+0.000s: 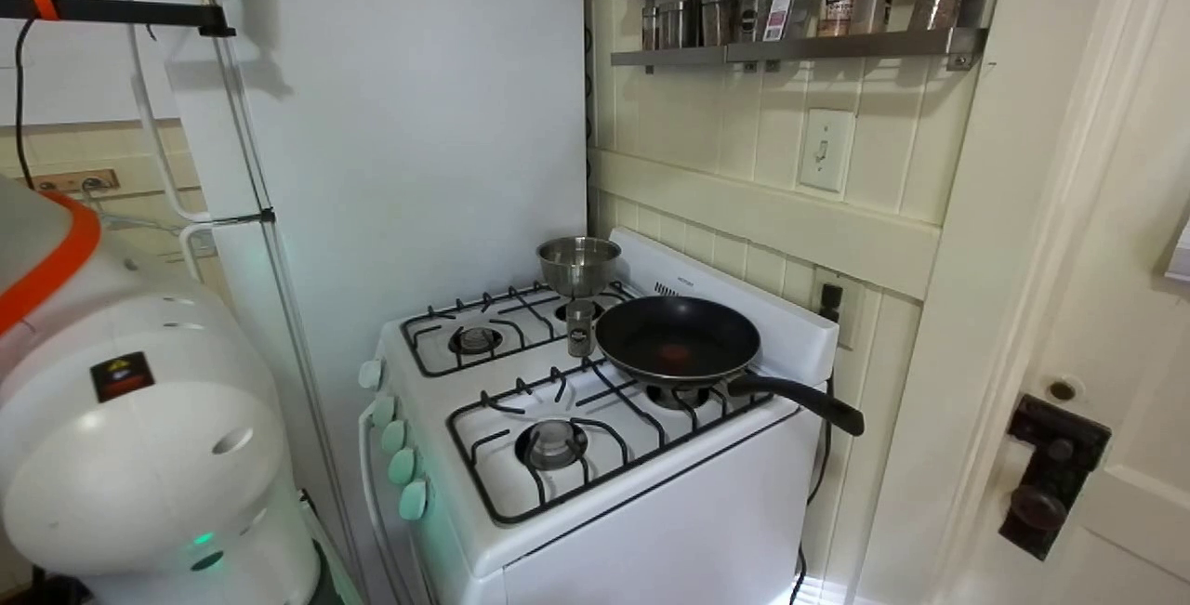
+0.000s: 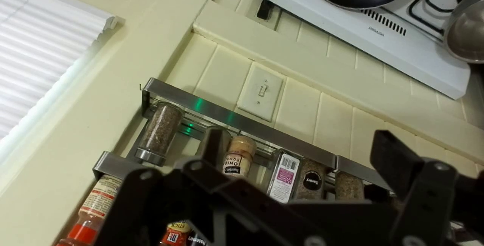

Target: Pick up the spice bottle on the far right of the top right shelf and place it in the center of the stove

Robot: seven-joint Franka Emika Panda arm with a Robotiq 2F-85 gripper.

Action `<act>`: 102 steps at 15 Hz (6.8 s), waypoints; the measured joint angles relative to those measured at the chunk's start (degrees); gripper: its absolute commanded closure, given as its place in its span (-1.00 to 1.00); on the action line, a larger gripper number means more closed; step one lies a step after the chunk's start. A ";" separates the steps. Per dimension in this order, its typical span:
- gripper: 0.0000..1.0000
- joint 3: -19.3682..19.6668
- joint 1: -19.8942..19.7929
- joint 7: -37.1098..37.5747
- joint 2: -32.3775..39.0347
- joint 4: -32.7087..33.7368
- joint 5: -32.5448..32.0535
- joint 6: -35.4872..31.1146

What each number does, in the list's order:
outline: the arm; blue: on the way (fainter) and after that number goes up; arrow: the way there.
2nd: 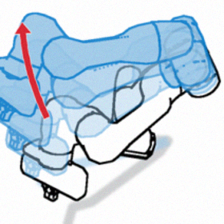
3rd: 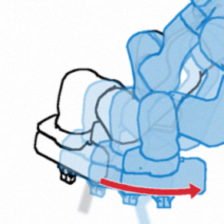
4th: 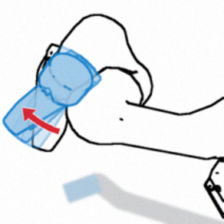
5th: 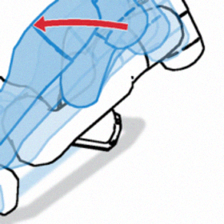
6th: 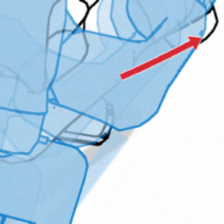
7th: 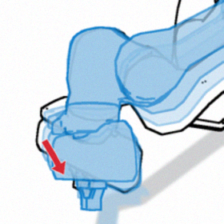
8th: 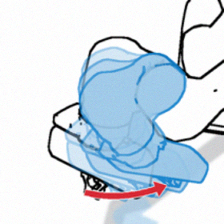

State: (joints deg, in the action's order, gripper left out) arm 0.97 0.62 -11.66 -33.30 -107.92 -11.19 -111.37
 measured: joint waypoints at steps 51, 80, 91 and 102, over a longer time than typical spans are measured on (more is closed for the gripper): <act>-0.93 -0.57 -5.87 15.09 17.18 20.63 0.32 -29.00; -0.48 0.22 -8.04 17.98 25.48 23.98 2.17 -40.53; -0.55 0.53 -8.07 17.98 27.50 23.99 3.43 -46.21; -0.57 0.75 -8.07 17.98 28.69 23.99 6.29 -48.65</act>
State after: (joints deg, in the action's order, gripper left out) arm 1.73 -7.45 6.32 -4.62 -83.93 -4.90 -160.01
